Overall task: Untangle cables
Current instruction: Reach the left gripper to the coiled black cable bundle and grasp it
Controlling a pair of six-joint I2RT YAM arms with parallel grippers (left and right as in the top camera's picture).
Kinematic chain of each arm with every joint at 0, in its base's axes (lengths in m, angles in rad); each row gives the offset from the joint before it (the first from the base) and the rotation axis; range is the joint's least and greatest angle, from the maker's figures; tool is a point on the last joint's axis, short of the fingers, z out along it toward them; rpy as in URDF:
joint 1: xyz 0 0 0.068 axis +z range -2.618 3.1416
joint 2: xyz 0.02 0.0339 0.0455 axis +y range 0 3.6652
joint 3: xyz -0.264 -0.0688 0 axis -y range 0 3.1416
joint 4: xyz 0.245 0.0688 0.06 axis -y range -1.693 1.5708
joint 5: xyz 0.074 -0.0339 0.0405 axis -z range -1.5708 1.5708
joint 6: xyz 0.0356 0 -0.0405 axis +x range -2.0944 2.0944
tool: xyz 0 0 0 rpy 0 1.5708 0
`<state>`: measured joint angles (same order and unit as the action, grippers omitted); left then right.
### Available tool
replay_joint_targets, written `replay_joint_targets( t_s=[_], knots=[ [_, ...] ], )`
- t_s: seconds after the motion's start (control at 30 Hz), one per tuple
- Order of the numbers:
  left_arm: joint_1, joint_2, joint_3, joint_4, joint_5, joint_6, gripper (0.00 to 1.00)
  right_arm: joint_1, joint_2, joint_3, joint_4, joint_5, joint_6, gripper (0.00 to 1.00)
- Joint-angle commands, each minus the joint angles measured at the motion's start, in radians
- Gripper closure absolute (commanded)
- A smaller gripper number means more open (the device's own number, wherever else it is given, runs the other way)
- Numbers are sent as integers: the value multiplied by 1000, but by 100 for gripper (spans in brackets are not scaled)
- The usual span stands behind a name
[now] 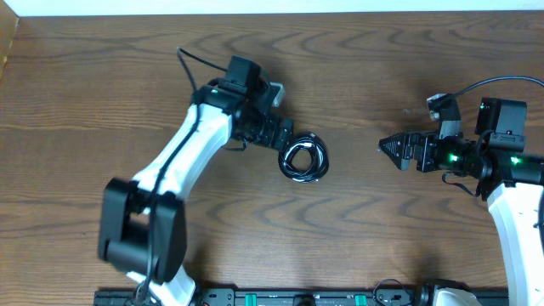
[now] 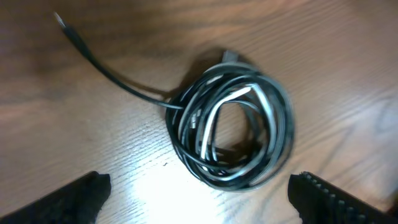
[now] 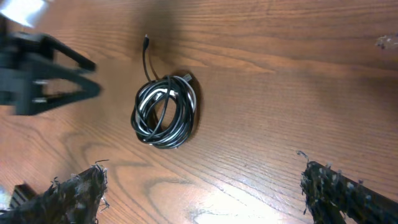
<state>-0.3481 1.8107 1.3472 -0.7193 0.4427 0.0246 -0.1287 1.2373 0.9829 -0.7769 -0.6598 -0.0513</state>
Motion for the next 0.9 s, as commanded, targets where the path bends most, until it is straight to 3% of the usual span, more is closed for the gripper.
replay_joint_targets(
  t_s=[0.0, 0.3, 0.87],
  knots=[
    [-10, 76, 16, 0, -27, -1, 17, -7, 0, 18, 2, -32, 13, 2],
    [-25, 211, 16, 22, -88, -4, 24, -7, 0, 18, 2, -20, 13, 5],
    [-39, 217, -5, 48, -42, -4, 32, -7, 8, 18, 2, 68, 50, 2]
  ],
)
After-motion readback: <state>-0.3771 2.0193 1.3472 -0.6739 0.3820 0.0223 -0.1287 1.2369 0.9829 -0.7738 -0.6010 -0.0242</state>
